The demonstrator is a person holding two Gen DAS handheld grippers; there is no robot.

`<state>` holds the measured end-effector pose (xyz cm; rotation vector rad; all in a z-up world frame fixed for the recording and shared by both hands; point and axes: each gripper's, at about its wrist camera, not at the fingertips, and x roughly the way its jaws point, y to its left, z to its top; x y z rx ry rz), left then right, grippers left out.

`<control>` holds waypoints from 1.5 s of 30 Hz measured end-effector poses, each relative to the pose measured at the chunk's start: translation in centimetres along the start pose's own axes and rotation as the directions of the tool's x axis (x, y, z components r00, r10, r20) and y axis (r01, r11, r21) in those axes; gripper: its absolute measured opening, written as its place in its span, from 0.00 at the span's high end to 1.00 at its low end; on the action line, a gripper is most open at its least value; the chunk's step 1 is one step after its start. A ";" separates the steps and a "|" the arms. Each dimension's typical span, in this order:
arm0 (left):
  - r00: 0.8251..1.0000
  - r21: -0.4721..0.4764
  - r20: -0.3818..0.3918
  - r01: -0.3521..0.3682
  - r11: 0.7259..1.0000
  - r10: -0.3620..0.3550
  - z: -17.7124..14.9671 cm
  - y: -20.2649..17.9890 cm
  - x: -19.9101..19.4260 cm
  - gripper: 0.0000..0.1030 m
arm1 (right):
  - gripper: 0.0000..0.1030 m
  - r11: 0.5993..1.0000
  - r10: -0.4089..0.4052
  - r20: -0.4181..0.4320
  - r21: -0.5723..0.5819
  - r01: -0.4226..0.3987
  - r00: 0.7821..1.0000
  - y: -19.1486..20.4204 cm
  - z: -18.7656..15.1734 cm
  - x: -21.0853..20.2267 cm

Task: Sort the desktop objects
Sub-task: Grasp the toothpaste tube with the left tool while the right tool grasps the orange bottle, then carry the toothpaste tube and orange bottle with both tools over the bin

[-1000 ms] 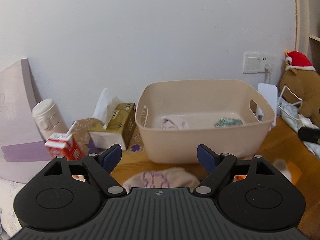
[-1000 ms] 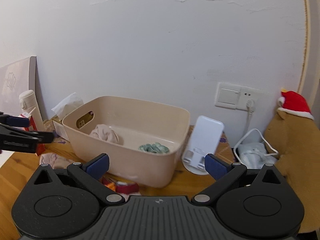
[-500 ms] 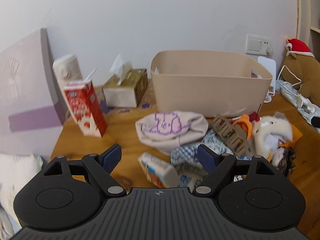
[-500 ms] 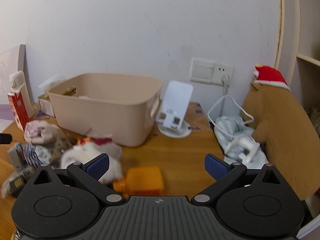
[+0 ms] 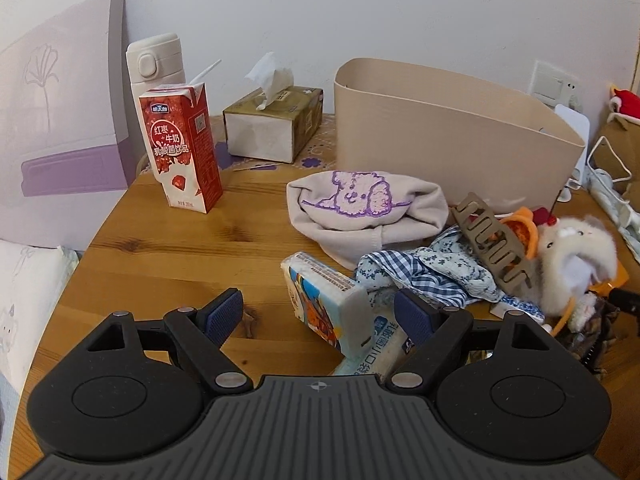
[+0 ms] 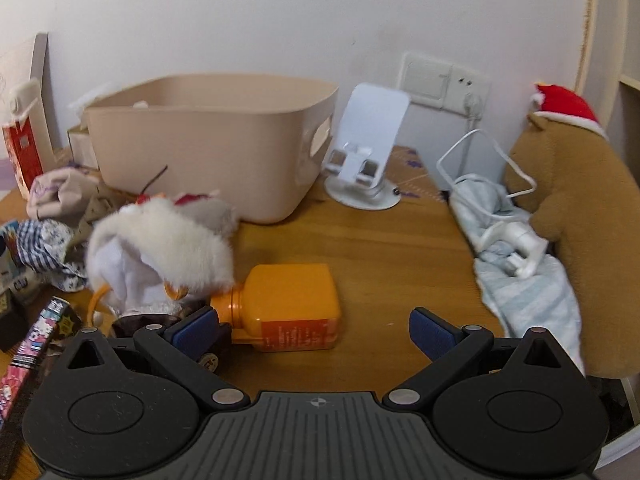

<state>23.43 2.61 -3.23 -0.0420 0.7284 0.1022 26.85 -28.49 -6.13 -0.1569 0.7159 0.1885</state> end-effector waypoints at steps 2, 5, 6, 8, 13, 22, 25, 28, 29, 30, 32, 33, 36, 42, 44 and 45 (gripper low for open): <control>1.000 0.001 -0.002 -0.009 1.000 0.009 0.0 -0.1 0.3 0.18 | 0.00 1.000 0.000 -0.014 -0.014 0.000 1.000 0.5 0.1 0.9; 1.000 -0.004 -0.006 -0.018 1.000 0.018 0.1 0.0 0.9 0.18 | 0.00 1.000 0.007 -0.014 -0.017 -0.007 1.000 1.0 0.3 1.7; 1.000 -0.008 -0.008 -0.020 1.000 0.020 0.2 0.0 1.1 0.18 | 0.00 1.000 0.010 -0.014 -0.014 -0.010 1.000 1.0 0.4 1.9; 1.000 -0.012 -0.014 -0.020 1.000 0.019 0.3 0.0 1.5 0.18 | 0.00 1.000 0.014 -0.017 -0.005 -0.014 1.000 0.9 0.7 2.4; 0.999 -0.016 -0.023 -0.032 0.999 0.032 0.5 -0.1 2.5 0.18 | 0.00 0.999 -0.012 -0.046 0.037 0.014 0.999 0.7 1.1 3.7; 0.998 -0.029 -0.043 -0.047 0.998 0.046 0.4 0.0 3.6 0.18 | 0.00 0.988 -0.030 -0.073 0.150 0.040 0.997 0.3 0.9 5.9; 0.998 -0.032 -0.046 -0.052 0.998 0.050 0.4 0.2 3.7 0.18 | 0.00 0.987 -0.041 -0.066 0.153 0.050 0.997 0.3 1.0 6.0; 0.997 -0.046 -0.052 -0.056 0.997 0.054 0.4 0.5 3.9 0.23 | 0.00 0.986 -0.048 -0.057 0.158 0.057 0.997 0.4 0.9 5.9; 0.997 -0.049 -0.057 -0.056 0.997 0.053 0.3 0.6 3.9 0.30 | 0.01 0.985 -0.052 -0.050 0.160 0.059 0.997 0.4 0.8 5.8; 0.996 -0.050 -0.065 -0.059 0.997 0.056 0.3 0.7 4.0 0.33 | 0.03 0.985 -0.051 -0.043 0.161 0.057 0.998 0.3 0.7 5.7; 0.995 -0.049 -0.077 -0.064 0.997 0.060 0.2 0.8 4.2 0.43 | 0.12 0.985 -0.056 -0.028 0.164 0.060 0.998 0.3 0.7 5.3; 0.995 -0.048 -0.082 -0.067 0.997 0.063 0.2 0.8 4.3 0.45 | 0.20 0.984 -0.059 -0.024 0.165 0.063 0.998 0.3 0.7 5.2; 0.994 -0.041 -0.088 -0.069 0.997 0.065 0.0 0.9 4.5 0.55 | 0.24 0.983 -0.049 -0.023 0.177 0.053 0.999 0.0 0.7 4.9; 0.992 -0.009 -0.109 -0.062 0.998 0.061 -0.3 0.8 4.6 0.79 | 0.24 0.980 -0.040 -0.010 0.192 0.041 0.999 -0.4 0.3 4.1; 0.992 0.000 -0.107 -0.061 0.998 0.060 -0.4 0.7 4.5 0.81 | 0.24 0.980 -0.041 -0.004 0.195 0.041 0.999 -0.6 0.2 3.7; 0.993 0.002 -0.105 -0.058 0.998 0.058 -0.4 0.6 4.3 0.81 | 0.24 0.980 -0.039 -0.002 0.196 0.038 0.999 -0.7 0.2 3.5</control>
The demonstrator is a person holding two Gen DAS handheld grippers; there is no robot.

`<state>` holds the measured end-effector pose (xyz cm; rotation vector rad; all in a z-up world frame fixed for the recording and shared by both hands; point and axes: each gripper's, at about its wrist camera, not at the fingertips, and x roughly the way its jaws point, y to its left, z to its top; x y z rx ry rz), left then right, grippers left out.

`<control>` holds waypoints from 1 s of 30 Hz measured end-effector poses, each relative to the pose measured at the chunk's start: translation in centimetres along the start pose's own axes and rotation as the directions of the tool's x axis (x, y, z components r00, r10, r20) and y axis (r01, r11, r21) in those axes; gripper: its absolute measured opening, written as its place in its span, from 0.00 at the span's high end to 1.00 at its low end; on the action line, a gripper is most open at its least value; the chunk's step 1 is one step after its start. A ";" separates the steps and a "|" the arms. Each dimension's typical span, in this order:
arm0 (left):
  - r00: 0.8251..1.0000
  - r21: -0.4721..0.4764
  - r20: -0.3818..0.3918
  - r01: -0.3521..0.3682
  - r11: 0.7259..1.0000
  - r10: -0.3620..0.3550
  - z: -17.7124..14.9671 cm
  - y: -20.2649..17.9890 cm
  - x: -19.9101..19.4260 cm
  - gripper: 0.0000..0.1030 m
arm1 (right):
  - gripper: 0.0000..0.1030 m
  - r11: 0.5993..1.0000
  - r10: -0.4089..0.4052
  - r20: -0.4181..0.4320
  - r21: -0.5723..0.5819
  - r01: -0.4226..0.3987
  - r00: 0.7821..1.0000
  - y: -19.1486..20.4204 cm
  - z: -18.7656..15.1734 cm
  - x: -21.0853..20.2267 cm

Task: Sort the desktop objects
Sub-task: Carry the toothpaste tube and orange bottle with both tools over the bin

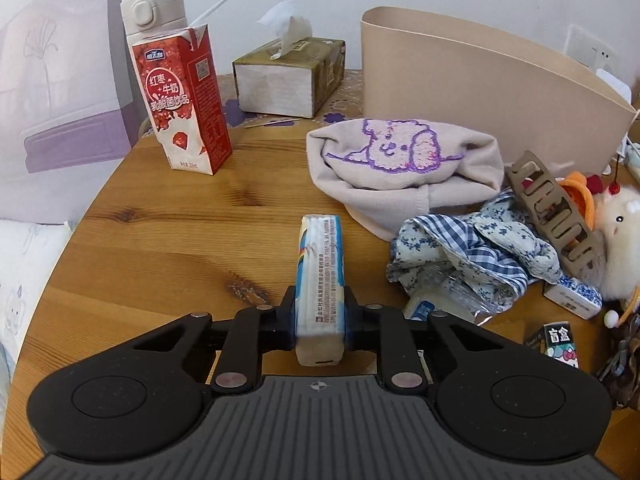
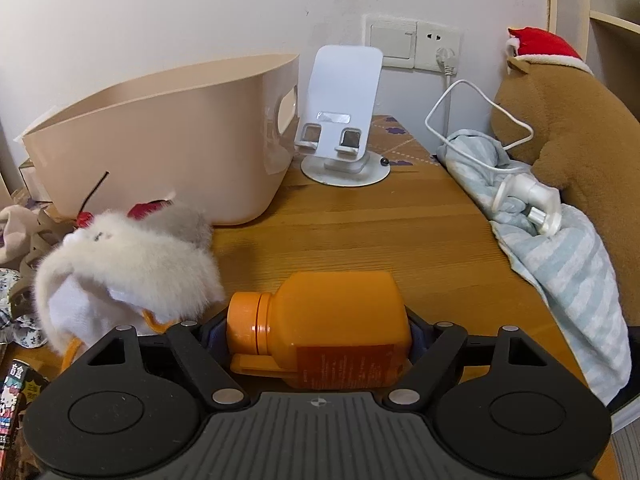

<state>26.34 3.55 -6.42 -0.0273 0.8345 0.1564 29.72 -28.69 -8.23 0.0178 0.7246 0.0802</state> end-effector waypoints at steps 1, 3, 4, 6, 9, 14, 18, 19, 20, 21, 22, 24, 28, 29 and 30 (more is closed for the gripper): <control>1.000 0.001 0.004 0.004 1.000 -0.004 -0.1 0.0 -0.2 0.81 | 0.24 1.000 0.004 0.002 0.003 -0.004 1.000 -0.1 0.0 -0.2; 1.000 0.003 0.011 0.010 1.000 -0.010 -0.2 -0.1 -0.4 0.82 | 0.24 1.000 0.012 0.010 0.008 -0.012 1.000 -0.4 0.0 -0.6; 1.000 0.003 0.015 0.011 1.000 -0.011 -0.2 -0.1 -0.6 0.82 | 0.24 1.000 0.016 0.013 0.010 -0.016 1.000 -0.5 0.0 -0.8; 1.000 0.001 0.022 0.014 1.000 -0.014 -0.2 -0.1 -0.8 0.82 | 0.24 1.000 0.021 0.014 0.011 -0.021 1.000 -0.7 0.1 -1.1; 0.999 -0.008 0.031 0.016 1.000 -0.016 -0.2 0.0 -1.3 0.83 | 0.24 0.999 0.026 0.020 0.019 -0.027 0.999 -0.9 0.0 -1.6; 0.998 -0.019 0.054 0.022 1.000 -0.021 0.0 0.4 -2.3 0.83 | 0.24 0.999 0.030 0.041 0.022 -0.031 0.999 -1.2 0.1 -2.7; 0.997 -0.025 0.078 0.028 0.999 -0.026 0.2 0.6 -3.4 0.83 | 0.24 0.999 0.035 0.069 0.016 -0.036 0.997 -1.1 0.6 -4.1; 0.996 -0.024 0.084 0.030 0.999 -0.028 0.2 0.7 -3.7 0.83 | 0.24 0.999 0.036 0.076 0.012 -0.037 0.996 -1.0 0.7 -4.5; 0.995 -0.024 0.091 0.031 0.999 -0.029 0.3 0.7 -4.0 0.83 | 0.24 0.999 0.037 0.084 0.006 -0.037 0.996 -0.9 0.8 -4.9; 0.995 -0.024 0.099 0.032 0.999 -0.029 0.3 0.7 -4.3 0.83 | 0.24 0.999 0.036 0.092 -0.001 -0.036 0.995 -0.8 0.9 -5.3; 0.994 -0.024 0.105 0.033 0.999 -0.030 0.3 0.7 -4.6 0.83 | 0.24 0.999 0.035 0.100 -0.008 -0.034 0.994 -0.6 1.0 -5.6; 0.993 -0.021 0.116 0.035 0.999 -0.032 0.3 0.6 -5.0 0.83 | 0.24 0.999 0.036 0.117 -0.018 -0.034 0.993 -0.3 1.2 -6.3; 0.990 -0.011 0.135 0.039 0.999 -0.037 0.6 0.3 -5.9 0.83 | 0.24 0.998 0.056 0.151 -0.033 -0.051 0.987 0.3 1.9 -7.8; 0.989 -0.009 0.141 0.040 0.999 -0.039 0.8 0.3 -6.1 0.83 | 0.24 0.998 0.058 0.165 -0.037 -0.053 0.985 0.5 2.1 -8.3; 0.988 -0.005 0.149 0.042 0.999 -0.041 1.0 0.2 -6.4 0.83 | 0.24 0.998 0.061 0.177 -0.042 -0.054 0.982 0.6 2.4 -8.8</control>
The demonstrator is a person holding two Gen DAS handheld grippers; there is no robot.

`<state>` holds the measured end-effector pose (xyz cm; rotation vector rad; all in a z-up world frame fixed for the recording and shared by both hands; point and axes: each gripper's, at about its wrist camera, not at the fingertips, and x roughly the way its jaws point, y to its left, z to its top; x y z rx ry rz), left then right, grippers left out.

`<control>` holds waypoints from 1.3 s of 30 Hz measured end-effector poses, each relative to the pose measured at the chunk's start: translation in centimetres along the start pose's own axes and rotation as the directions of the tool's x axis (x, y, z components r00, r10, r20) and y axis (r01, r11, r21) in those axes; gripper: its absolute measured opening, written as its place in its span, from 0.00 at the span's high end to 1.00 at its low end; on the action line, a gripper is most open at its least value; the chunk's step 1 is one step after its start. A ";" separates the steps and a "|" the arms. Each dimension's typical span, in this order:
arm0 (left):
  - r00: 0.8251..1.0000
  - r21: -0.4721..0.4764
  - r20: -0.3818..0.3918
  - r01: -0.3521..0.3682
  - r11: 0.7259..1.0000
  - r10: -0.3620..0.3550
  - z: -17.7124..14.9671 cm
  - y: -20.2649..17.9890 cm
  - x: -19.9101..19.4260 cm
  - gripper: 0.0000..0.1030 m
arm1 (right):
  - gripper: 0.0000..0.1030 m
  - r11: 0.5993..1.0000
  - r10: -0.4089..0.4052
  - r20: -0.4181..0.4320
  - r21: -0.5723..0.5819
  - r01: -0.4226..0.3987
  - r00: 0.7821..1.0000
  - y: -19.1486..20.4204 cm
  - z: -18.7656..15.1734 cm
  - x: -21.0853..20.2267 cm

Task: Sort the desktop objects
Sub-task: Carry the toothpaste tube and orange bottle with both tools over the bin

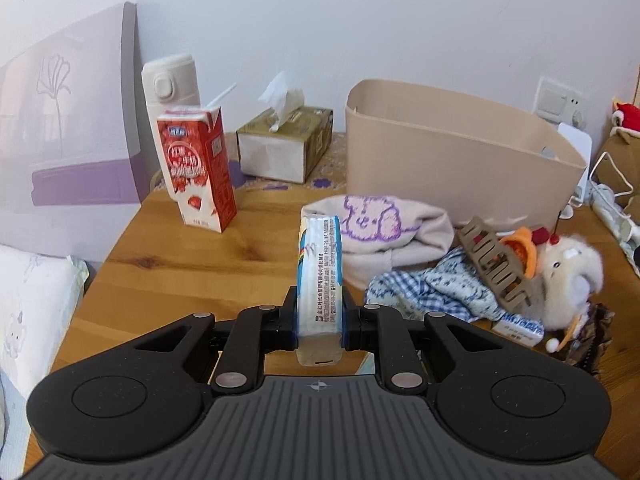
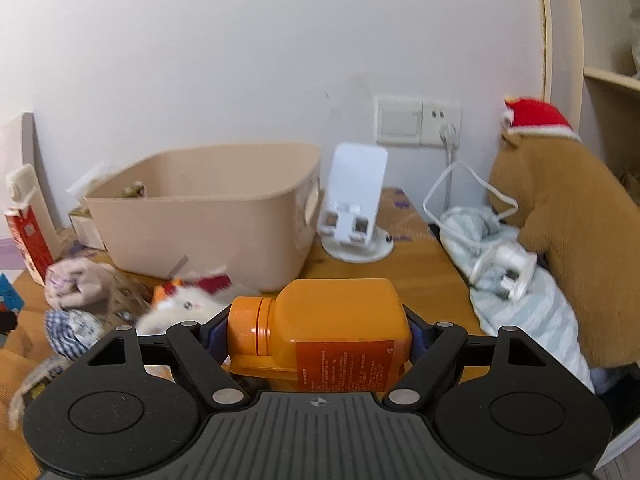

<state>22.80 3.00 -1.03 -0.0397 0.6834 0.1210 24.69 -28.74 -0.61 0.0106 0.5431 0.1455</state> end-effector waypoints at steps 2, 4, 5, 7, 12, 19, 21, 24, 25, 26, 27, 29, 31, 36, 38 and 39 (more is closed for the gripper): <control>1.000 0.009 0.016 0.005 1.000 -0.005 0.5 -0.2 -0.4 0.83 | 0.24 1.000 0.004 0.025 -0.010 -0.004 1.000 0.3 0.7 -0.7; 0.999 0.022 0.033 0.011 1.000 -0.011 1.3 -0.6 -0.7 0.83 | 0.24 1.000 0.009 0.049 -0.019 -0.008 0.999 0.6 1.4 -1.3; 0.999 0.030 0.043 0.012 0.999 -0.013 1.7 -0.9 -0.9 0.83 | 0.24 1.000 0.012 0.062 -0.023 -0.010 0.998 0.8 1.7 -1.5; 0.997 0.053 0.070 0.010 0.999 -0.014 2.7 -1.5 -1.1 0.83 | 0.24 1.000 0.012 0.091 -0.029 -0.010 0.996 1.1 2.5 -2.0; 0.991 0.108 0.129 0.004 0.994 -0.018 5.3 -3.4 -1.3 0.83 | 0.24 0.999 0.012 0.143 -0.050 -0.005 0.990 1.8 4.7 -2.2; 0.982 0.133 0.186 0.005 0.991 -0.030 9.6 -5.2 -0.2 0.83 | 0.24 0.998 0.023 0.193 -0.056 -0.013 0.981 2.6 7.8 -1.4; 0.980 0.131 0.196 0.008 0.991 -0.034 10.9 -5.5 0.5 0.83 | 0.24 0.998 0.026 0.200 -0.059 -0.015 0.979 2.9 8.8 -0.8; 0.979 0.123 0.202 0.004 0.992 -0.029 12.5 -5.7 1.2 0.83 | 0.24 0.998 0.033 0.204 -0.054 -0.022 0.978 3.2 10.1 0.3; 0.979 0.121 0.202 0.003 0.993 -0.028 13.0 -5.8 1.5 0.83 | 0.24 0.998 0.036 0.205 -0.053 -0.025 0.978 3.2 10.5 0.6; 0.979 0.119 0.202 0.002 0.993 -0.027 13.4 -5.8 1.8 0.83 | 0.24 0.998 0.037 0.206 -0.052 -0.027 0.978 3.3 11.0 1.1; 0.979 0.116 0.202 0.001 0.993 -0.025 13.9 -5.8 2.1 0.83 | 0.24 0.998 0.038 0.206 -0.052 -0.028 0.978 3.4 11.4 1.5; 0.980 0.108 0.196 0.003 0.994 -0.024 14.9 -5.7 2.9 0.83 | 0.24 0.998 0.041 0.203 -0.057 -0.030 0.978 3.6 12.2 2.4; 0.983 0.106 0.180 0.015 0.994 -0.034 15.9 -5.7 3.9 0.83 | 0.24 0.998 0.044 0.197 -0.059 -0.033 0.979 3.8 12.8 3.6; 0.987 0.134 0.156 0.015 0.991 -0.036 17.4 -6.7 6.4 0.83 | 0.24 0.996 0.029 0.188 -0.085 -0.013 0.982 5.0 13.7 6.2; 0.990 0.141 0.137 0.022 0.990 -0.041 17.8 -7.3 7.5 0.83 | 0.24 0.996 0.031 0.162 -0.085 -0.018 0.986 5.2 13.7 7.6; 0.991 0.143 0.125 0.027 0.989 -0.045 17.9 -7.6 8.2 0.83 | 0.24 0.996 0.033 0.148 -0.084 -0.020 0.989 5.3 13.6 8.3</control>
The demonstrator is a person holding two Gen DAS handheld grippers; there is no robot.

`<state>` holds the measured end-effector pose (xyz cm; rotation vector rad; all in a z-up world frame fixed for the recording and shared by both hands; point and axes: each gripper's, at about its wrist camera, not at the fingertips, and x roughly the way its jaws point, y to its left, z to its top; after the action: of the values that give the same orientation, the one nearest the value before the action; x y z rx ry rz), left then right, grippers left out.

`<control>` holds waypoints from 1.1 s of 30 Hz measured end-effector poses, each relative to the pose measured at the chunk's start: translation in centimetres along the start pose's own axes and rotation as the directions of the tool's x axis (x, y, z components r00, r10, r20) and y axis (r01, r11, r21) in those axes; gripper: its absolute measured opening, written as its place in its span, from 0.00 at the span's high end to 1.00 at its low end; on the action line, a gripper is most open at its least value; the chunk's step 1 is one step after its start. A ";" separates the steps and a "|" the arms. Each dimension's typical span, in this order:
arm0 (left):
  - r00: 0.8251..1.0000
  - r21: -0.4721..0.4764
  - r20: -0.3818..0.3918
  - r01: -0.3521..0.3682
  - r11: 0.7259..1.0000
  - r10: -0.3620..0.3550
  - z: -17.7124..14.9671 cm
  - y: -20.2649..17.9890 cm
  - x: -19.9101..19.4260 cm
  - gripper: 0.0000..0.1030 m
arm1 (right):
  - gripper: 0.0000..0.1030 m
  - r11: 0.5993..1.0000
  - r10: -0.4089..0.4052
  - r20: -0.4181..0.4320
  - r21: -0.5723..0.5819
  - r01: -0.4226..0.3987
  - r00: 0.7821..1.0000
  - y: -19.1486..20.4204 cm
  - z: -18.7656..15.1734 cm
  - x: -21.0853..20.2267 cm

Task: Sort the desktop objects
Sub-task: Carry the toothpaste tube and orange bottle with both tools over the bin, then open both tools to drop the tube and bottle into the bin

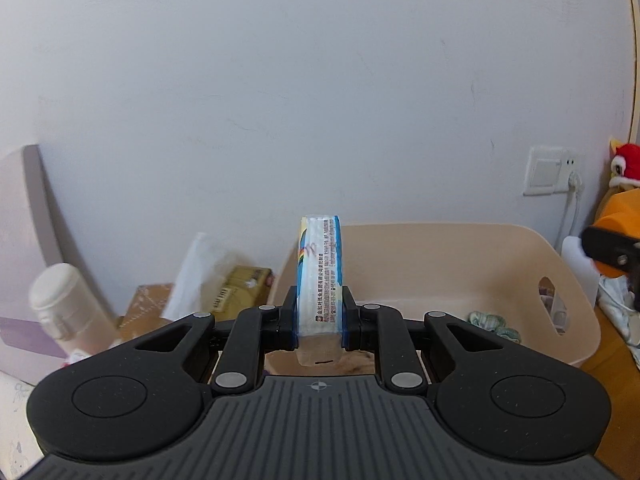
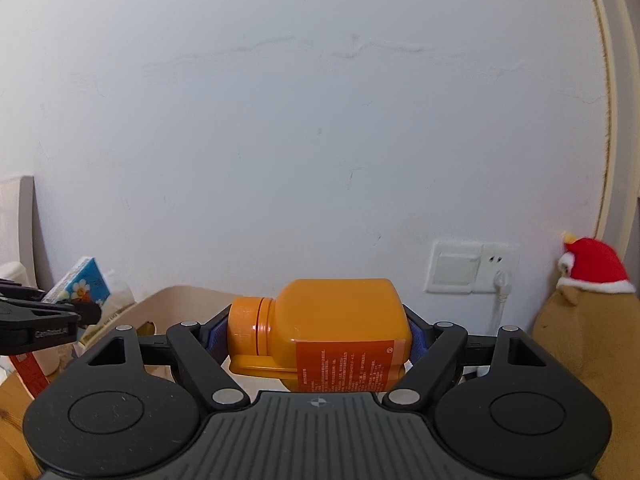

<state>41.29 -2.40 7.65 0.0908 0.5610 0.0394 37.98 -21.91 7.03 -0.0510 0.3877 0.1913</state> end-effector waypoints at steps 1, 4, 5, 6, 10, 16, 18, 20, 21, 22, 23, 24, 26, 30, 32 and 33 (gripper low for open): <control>1.000 0.001 -0.013 0.004 1.000 -0.004 0.1 -0.3 0.7 0.83 | 0.24 1.000 0.002 -0.016 -0.001 -0.002 1.000 0.1 -0.1 0.7; 0.998 0.004 -0.054 0.023 1.000 -0.023 -0.1 -1.1 2.7 0.83 | 0.24 1.000 0.000 -0.064 -0.011 0.000 0.998 0.3 -0.7 2.8; 0.997 0.007 -0.070 0.029 1.000 -0.029 -0.2 -1.4 3.3 0.83 | 0.24 1.000 0.001 -0.082 -0.013 -0.003 0.997 0.4 -0.9 3.4; 0.996 0.009 -0.083 0.033 0.999 -0.032 -0.3 -1.6 3.9 0.83 | 0.24 1.000 0.005 -0.099 -0.016 -0.006 0.995 0.4 -1.1 4.0; 0.989 0.011 -0.141 0.046 0.999 -0.044 -1.8 -2.5 5.6 0.83 | 0.24 0.999 0.008 -0.157 -0.030 -0.013 0.988 0.4 -2.0 5.9; 0.978 0.042 -0.204 0.049 0.998 -0.040 -2.6 -3.4 7.6 0.82 | 0.24 0.999 0.030 -0.219 -0.015 -0.034 0.975 0.4 -3.1 7.5; 0.976 0.038 -0.212 0.057 0.998 -0.047 -2.9 -3.4 7.7 0.82 | 0.24 0.999 0.045 -0.244 -0.007 -0.049 0.969 0.4 -3.4 7.8; 0.972 0.040 -0.226 0.068 0.997 -0.057 -3.2 -3.1 7.7 0.69 | 0.23 0.998 0.050 -0.270 -0.017 -0.057 0.961 0.6 -3.7 8.2; 0.972 0.044 -0.228 0.065 0.997 -0.053 -3.4 -3.0 7.7 0.63 | 0.23 0.998 0.047 -0.275 -0.017 -0.053 0.960 0.7 -3.9 8.2; 0.974 0.046 -0.220 0.059 0.997 -0.048 -3.3 -3.2 7.1 0.49 | 0.23 0.999 0.041 -0.273 -0.016 -0.047 0.961 0.7 -4.1 8.0; 0.977 0.044 -0.207 0.055 0.998 -0.045 -3.2 -3.0 7.0 0.38 | 0.20 0.999 0.035 -0.267 -0.014 -0.040 0.963 0.7 -4.2 7.8; 0.980 0.037 -0.193 0.053 0.998 -0.045 -3.2 -2.8 6.7 0.34 | 0.19 0.999 0.038 -0.258 -0.009 -0.041 0.965 0.5 -4.1 7.6; 0.982 0.026 -0.182 0.060 0.998 -0.054 -3.0 -2.6 6.2 0.28 | 0.13 0.998 0.055 -0.255 0.002 -0.056 0.965 0.4 -3.9 7.1; 0.986 0.038 -0.155 0.061 0.997 -0.054 -2.6 -2.3 4.5 0.25 | 0.00 0.998 0.054 -0.221 -0.004 -0.056 0.974 0.5 -3.1 5.3; 0.990 0.042 -0.134 0.054 0.998 -0.048 -2.6 -2.1 3.5 0.23 | 0.00 0.998 0.054 -0.196 -0.002 -0.055 0.979 0.5 -2.9 4.0; 0.991 0.039 -0.126 0.053 0.998 -0.047 -2.6 -2.0 2.9 0.23 | 0.00 0.998 0.063 -0.190 0.006 -0.063 0.980 0.5 -2.8 3.4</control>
<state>42.41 -4.00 3.72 0.1155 0.6893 -0.0157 39.95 -21.06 3.17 -0.0578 0.5805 0.2499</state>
